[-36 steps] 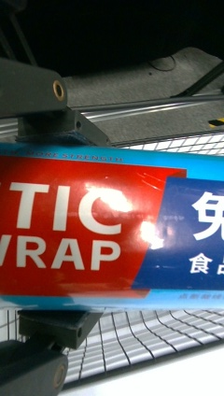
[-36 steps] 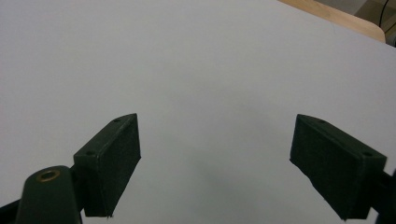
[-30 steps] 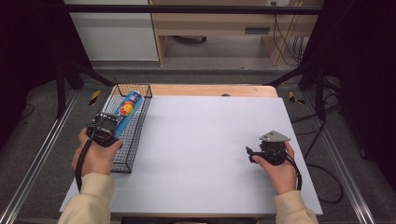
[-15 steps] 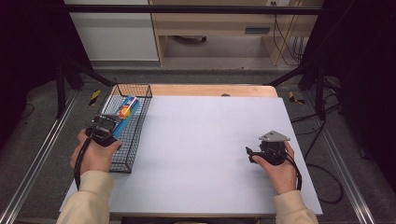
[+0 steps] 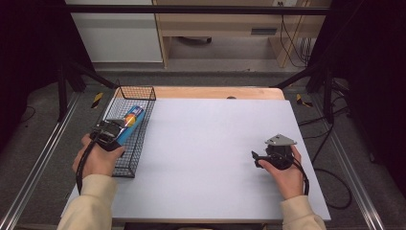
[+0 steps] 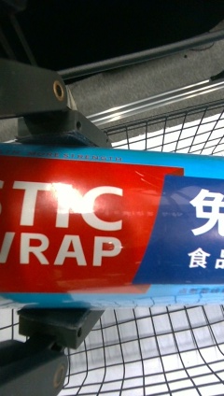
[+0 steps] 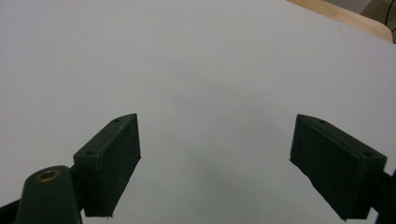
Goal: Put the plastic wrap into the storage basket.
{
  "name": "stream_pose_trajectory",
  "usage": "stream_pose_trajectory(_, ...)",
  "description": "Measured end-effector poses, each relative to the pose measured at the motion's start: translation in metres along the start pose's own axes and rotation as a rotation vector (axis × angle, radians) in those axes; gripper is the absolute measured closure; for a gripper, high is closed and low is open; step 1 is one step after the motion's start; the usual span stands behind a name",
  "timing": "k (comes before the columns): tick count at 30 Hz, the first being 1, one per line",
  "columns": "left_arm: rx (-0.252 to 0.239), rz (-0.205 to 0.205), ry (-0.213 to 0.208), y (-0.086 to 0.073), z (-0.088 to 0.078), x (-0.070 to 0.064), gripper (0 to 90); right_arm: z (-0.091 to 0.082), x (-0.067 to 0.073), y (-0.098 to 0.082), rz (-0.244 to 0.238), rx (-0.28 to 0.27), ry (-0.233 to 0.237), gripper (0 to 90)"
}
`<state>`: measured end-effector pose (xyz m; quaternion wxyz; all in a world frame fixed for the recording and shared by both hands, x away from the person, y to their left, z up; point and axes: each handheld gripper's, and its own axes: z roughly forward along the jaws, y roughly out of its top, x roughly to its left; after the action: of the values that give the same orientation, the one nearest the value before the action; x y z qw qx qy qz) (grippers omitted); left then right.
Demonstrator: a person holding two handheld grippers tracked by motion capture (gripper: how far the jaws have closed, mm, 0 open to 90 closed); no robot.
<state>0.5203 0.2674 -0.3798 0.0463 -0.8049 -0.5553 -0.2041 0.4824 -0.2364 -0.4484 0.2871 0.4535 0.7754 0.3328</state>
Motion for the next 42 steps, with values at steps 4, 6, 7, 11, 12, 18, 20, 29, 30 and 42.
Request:
stream_pose_trajectory(4, 0.013, -0.006, -0.019, 0.002, 0.001, 0.001, 31.4, 0.0, 0.001, 0.0, 0.005, 0.005, 0.002, 16.2)
stream_pose_trajectory(6, 0.026, 0.001, -0.015, 0.003, 0.002, 0.001, 31.4, 0.0, 0.0, 0.0, 0.0, 0.004, 0.001, 16.2)
stream_pose_trajectory(7, 0.037, 0.011, -0.016, 0.004, 0.002, 0.0, 31.4, 0.0, 0.0, 0.0, 0.003, 0.001, 0.003, 16.2)
stream_pose_trajectory(11, 0.039, 0.019, -0.018, 0.006, 0.003, 0.0, 31.3, 0.0, 0.0, 0.0, 0.003, 0.005, 0.003, 16.2)
stream_pose_trajectory(12, 0.04, 0.018, -0.023, 0.006, 0.003, 0.0, 31.3, 0.0, 0.0, 0.0, 0.002, 0.004, 0.003, 16.2)
stream_pose_trajectory(18, 0.04, 0.013, -0.023, 0.007, 0.003, 0.0, 31.1, 0.0, 0.001, 0.0, 0.0, 0.005, 0.006, 16.2)
stream_pose_trajectory(20, 0.029, 0.004, -0.035, 0.006, 0.002, 0.001, 30.6, 0.0, 0.0, 0.0, -0.005, 0.007, 0.007, 16.1)
stream_pose_trajectory(29, -0.081, -0.014, -0.018, 0.001, -0.008, 0.001, 21.8, 0.0, 0.001, -0.001, -0.011, 0.012, 0.007, 15.9)
stream_pose_trajectory(30, -0.099, -0.02, -0.014, -0.001, -0.01, 0.001, 20.0, 0.0, 0.001, -0.001, -0.01, 0.01, 0.008, 15.9)
stream_pose_trajectory(42, -0.407, -0.005, -0.062, -0.017, -0.05, -0.012, 5.5, -0.009, -0.001, -0.003, 0.015, -0.053, -0.007, 9.4)
